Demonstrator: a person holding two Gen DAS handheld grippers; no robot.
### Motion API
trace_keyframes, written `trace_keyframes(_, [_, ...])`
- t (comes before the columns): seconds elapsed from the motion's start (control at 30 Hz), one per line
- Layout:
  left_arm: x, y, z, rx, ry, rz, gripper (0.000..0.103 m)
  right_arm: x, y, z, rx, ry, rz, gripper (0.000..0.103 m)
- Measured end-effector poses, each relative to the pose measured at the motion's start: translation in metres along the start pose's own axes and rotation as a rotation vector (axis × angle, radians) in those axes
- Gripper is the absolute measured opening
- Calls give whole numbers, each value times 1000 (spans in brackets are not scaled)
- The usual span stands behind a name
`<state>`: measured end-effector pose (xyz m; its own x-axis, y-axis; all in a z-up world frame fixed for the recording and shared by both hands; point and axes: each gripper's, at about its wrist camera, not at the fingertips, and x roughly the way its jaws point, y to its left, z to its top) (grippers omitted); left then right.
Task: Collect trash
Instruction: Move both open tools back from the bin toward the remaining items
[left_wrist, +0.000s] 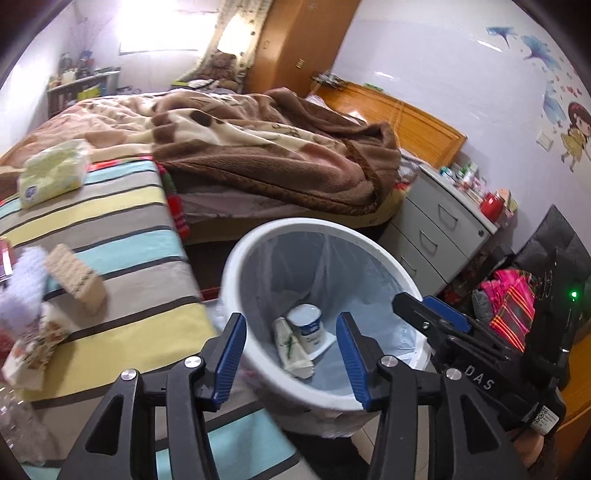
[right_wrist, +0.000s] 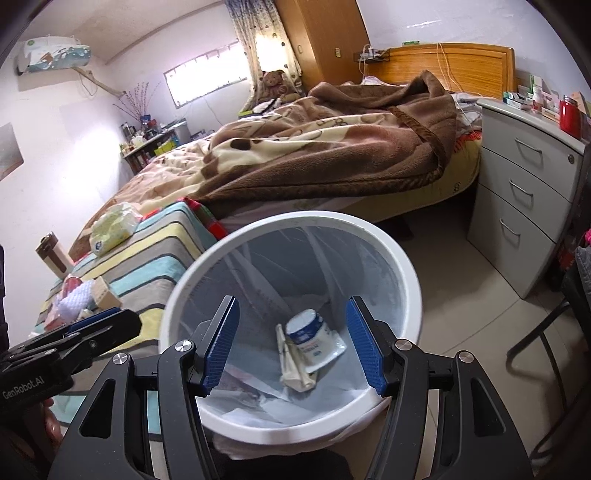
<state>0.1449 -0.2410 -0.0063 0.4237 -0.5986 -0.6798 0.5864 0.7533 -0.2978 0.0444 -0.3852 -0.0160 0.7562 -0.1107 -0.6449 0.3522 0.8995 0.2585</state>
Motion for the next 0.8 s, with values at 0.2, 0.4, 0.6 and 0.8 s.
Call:
trace_keyframes(0.2, [-37,34,-9,-71,-57,57,52,-1,22,0,-31,-23,57,70])
trace_keyframes(0.4, [-73,73,-21,-148,-108,123,53,2,51,0,-76,-37,127,72])
trace_keyframes(0.6, [-101,105,-30,-203,-141,193,53,7,77,1,-126,-34,179,72])
trace_keyframes(0.8, [-126,136,-37,-263,-175,261,60,13,101,1,-175,-29,230,72])
